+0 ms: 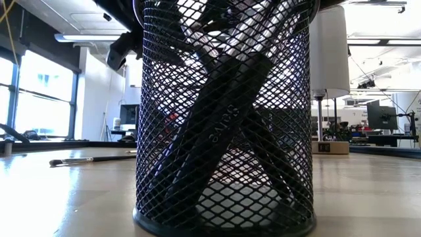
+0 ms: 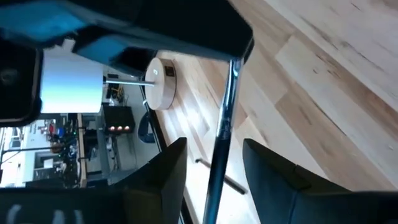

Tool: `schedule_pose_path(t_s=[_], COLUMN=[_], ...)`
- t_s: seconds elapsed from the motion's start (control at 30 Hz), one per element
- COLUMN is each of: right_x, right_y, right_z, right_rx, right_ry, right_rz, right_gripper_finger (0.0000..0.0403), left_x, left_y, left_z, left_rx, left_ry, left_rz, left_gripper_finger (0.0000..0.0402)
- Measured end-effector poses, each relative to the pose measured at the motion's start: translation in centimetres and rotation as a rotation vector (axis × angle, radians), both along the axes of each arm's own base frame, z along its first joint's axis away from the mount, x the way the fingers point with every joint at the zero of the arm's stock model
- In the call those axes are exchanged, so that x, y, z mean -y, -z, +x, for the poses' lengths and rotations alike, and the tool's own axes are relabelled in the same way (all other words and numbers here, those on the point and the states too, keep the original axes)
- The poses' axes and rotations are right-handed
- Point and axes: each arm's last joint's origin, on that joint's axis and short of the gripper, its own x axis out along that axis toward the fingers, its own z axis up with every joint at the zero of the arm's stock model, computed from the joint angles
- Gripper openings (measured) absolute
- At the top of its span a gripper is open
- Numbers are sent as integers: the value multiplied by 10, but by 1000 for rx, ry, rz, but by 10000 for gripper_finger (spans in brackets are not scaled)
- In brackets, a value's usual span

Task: Put items in baskets/containers
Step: Put the black eyeshadow brush into the black pen holder

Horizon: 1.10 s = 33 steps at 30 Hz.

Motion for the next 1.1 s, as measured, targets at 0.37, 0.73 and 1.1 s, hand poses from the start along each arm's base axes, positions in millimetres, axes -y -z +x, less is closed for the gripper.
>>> schedule_pose_path(t_s=[0.37, 0.73, 1.1], right_x=[-3, -9, -87], right_y=[-2, 9, 30], right_z=[0, -10, -108], right_rx=[26, -108, -460], right_ry=[-44, -195, -114], right_rz=[-15, -47, -354], right_gripper_finger=[2, 123, 130], left_x=[1, 9, 69], left_y=[1, 6, -35], left_z=[0, -5, -11], left_rx=[-17, 44, 474], left_ry=[20, -110, -20], left_rz=[1, -352, -1012], left_gripper_finger=[14, 7, 7])
